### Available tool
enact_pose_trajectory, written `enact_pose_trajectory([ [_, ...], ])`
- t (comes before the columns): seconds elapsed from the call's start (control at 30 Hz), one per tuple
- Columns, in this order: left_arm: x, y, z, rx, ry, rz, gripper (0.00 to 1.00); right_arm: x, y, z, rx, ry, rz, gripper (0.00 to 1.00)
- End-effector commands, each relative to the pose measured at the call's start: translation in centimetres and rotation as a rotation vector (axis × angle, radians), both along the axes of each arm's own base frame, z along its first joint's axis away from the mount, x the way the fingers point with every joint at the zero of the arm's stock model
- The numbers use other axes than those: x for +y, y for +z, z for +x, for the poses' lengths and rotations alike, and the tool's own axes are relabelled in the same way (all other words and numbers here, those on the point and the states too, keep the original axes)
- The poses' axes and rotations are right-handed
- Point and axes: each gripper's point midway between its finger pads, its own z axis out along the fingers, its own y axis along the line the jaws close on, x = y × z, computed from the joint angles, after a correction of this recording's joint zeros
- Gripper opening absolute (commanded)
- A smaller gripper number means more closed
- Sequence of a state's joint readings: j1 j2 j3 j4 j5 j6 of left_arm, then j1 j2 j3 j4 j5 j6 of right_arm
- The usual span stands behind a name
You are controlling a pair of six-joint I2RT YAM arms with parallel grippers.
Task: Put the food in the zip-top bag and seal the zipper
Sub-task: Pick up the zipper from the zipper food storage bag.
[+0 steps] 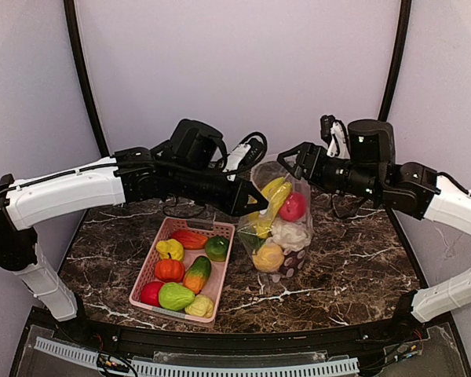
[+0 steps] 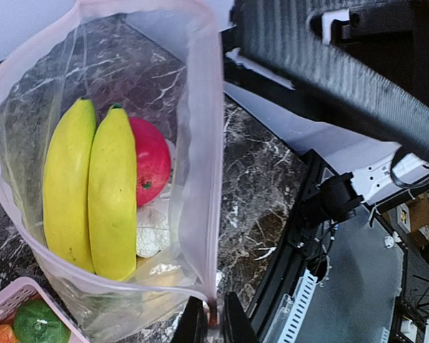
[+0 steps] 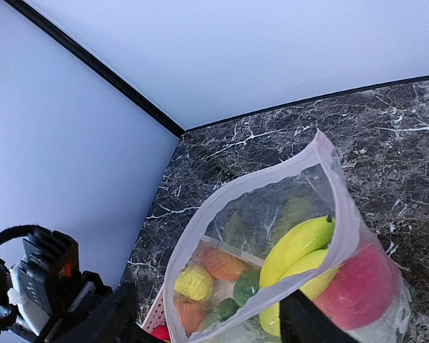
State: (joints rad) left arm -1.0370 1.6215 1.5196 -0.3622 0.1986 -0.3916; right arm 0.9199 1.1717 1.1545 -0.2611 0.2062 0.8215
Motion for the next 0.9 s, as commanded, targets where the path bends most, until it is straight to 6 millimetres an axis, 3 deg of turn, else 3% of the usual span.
enact_pose_trajectory([
  [0.0, 0.6, 5.2, -1.4, -0.011, -0.112, -0.081, 0.01, -0.1, 2.5, -0.5, -0.047, 0.038, 0.004, 0.77],
  [0.1, 0.7, 6.3, -1.7, -0.012, -0.15, -0.09, 0.01, 0.1, 2.6, -1.2, -0.035, 0.077, -0.006, 0.91],
  [0.23, 1.2, 6.7, -2.5, 0.01, -0.182, -0.092, 0.01, 0.1, 2.2, -2.1, -0.017, 0.121, -0.017, 0.98],
  [0.4, 2.8, 7.8, -3.7, 0.019, -0.189, -0.147, 0.01, -0.6, 2.9, -2.3, -0.046, 0.111, -0.018, 0.99],
  [0.67, 3.6, 7.1, -2.7, 0.099, -0.194, -0.161, 0.01, -1.9, 4.5, -2.1, -0.094, 0.063, -0.011, 0.99],
  [0.87, 3.3, 9.6, -3.5, 0.118, -0.239, -0.242, 0.01, -3.1, 4.2, -2.9, -0.092, 0.056, -0.01, 0.99],
])
